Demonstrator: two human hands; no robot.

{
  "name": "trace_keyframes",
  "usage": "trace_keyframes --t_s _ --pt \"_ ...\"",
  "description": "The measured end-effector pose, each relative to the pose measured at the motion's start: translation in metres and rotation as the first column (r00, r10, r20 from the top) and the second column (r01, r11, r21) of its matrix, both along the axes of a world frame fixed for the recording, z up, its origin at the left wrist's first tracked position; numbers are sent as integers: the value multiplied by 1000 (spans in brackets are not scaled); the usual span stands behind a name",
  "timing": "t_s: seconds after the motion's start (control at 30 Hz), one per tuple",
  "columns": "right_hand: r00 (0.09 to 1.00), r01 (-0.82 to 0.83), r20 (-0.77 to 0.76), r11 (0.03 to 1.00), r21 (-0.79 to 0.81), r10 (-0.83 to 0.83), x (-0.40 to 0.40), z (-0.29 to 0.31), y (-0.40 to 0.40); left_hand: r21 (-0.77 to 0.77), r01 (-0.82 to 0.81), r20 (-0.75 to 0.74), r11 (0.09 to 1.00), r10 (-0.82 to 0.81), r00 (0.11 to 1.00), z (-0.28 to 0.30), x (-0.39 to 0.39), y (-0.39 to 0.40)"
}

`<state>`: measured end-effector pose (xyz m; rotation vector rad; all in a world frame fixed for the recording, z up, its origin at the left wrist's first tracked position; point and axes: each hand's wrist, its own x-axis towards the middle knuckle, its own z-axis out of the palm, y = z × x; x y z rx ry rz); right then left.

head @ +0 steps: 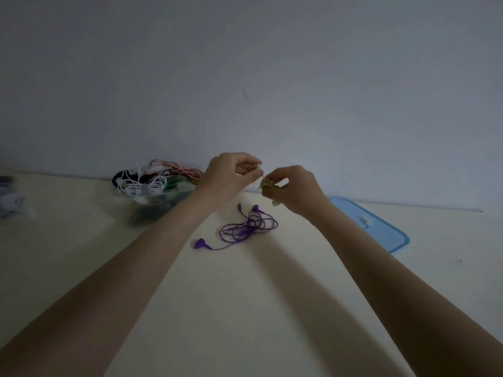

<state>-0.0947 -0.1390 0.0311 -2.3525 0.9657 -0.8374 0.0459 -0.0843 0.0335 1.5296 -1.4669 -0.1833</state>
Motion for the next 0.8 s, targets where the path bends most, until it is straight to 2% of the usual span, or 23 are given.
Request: trace_keyframes --t_s 0.2,0.3,0.43,0.57,0.73,0.8 --pt "993 -108 32 988 -112 113 98 24 10 -29 -303 159 952 304 939 24 71 41" --pt "993 -121 -10 976 -183 121 134 22 15 31 -389 226 921 373 900 20 96 50" --pt "958 -256 -154 963 -86 241 147 12 18 179 -427 274 887 371 887 9 116 54" --pt "971 -240 -44 949 -204 236 137 9 12 89 -416 302 905 374 877 7 123 60" --pt "950 -296 -184 915 -275 252 140 5 16 10 -435 315 900 410 856 4 120 63" --pt "949 -299 -186 908 -294 253 136 9 16 -4 -402 317 916 383 868 2 113 63"
